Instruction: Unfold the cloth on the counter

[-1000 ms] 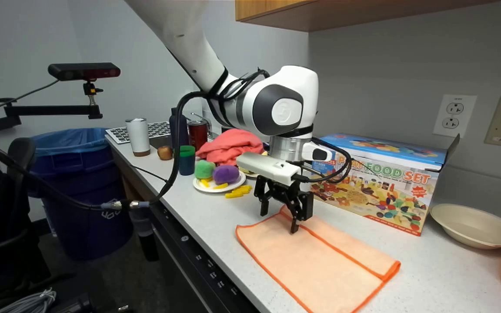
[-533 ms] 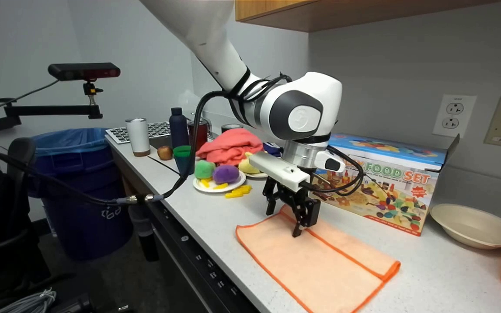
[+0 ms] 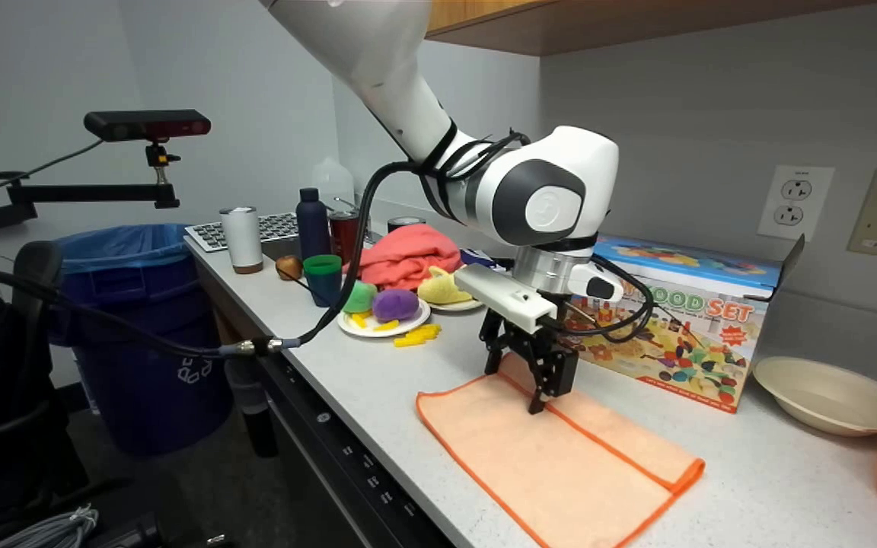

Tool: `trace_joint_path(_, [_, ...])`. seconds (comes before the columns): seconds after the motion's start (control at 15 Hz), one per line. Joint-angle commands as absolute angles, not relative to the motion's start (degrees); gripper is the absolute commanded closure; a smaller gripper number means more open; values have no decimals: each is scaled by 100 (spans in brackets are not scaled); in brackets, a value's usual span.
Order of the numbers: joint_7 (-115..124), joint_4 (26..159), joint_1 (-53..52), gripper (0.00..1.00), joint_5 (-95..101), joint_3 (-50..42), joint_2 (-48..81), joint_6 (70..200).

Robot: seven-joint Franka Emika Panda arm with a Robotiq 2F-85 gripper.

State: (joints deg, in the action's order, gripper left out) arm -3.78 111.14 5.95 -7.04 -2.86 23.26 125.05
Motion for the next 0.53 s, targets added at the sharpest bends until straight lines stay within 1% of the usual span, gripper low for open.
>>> trace_joint_path(0.0, [-93, 10767, 589, 0, -625, -364, 2529, 12411])
trace_joint_path(0.47, [753, 10510, 471, 0, -266, -569, 2717, 12740])
